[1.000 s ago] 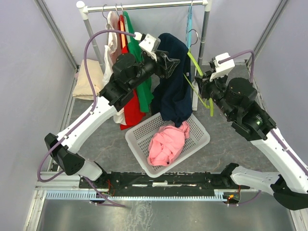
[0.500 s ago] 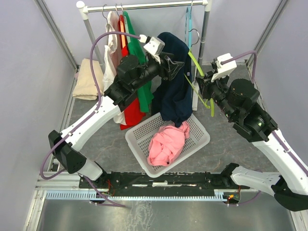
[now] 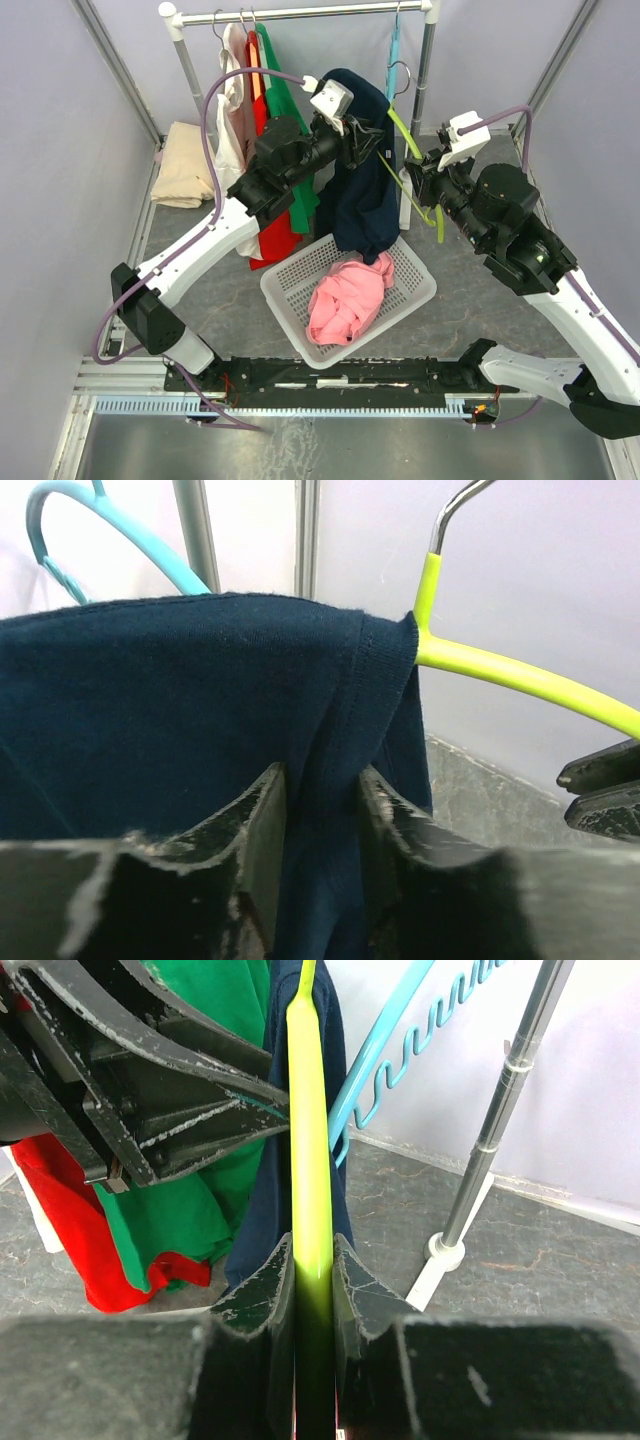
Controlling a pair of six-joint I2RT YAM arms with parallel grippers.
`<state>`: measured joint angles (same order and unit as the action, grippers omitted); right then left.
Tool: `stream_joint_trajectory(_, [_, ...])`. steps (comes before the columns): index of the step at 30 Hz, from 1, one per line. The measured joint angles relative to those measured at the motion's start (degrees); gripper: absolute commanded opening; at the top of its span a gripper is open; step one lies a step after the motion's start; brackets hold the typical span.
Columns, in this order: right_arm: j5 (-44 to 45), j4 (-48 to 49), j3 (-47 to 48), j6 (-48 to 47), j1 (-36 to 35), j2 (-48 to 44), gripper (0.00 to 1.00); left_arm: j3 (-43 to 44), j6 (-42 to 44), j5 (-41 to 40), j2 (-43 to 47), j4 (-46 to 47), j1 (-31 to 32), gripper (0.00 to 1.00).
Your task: Remove the t-shirt from the hanger
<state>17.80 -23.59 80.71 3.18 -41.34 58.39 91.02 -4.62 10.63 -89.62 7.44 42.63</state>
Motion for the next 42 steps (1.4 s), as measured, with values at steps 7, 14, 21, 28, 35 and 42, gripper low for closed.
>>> stream_joint_trajectory(7, [0.0, 0.0, 0.0, 0.0, 0.0, 0.0, 0.02, 0.0, 0.0, -1.5, 0.0, 0.4, 0.2, 0.06])
stream_joint_trajectory(14, [0.0, 0.2, -0.5, 0.0, 0.0, -0.2, 0.02, 0.0, 0.0, -2.8, 0.0, 0.4, 0.2, 0.03])
stream_joint_trajectory(21, [0.3, 0.4, -1.2, 0.0, 0.0, -0.9, 0.02, 0.0, 0.0, -3.1, 0.0, 0.4, 0.2, 0.05])
stream_joint_trajectory(28, [0.5, 0.5, -1.6, 0.0, 0.0, -1.3, 0.02, -0.6, 0.0, -3.4, 0.9, 0.4, 0.3, 0.03])
stream_joint_trajectory(35, [0.1, 0.0, -2.1, 0.0, 0.0, -2.6, 0.02, 4.0, 0.0, -13.7, -0.2, -4.2, 0.3, 0.03])
stream_joint_trajectory(42, [-1.1, 0.0, -2.4, -0.6, 0.0, -7.2, 0.02, 20.8, 0.1, -25.2, -8.7, -11.3, 0.2, 0.03])
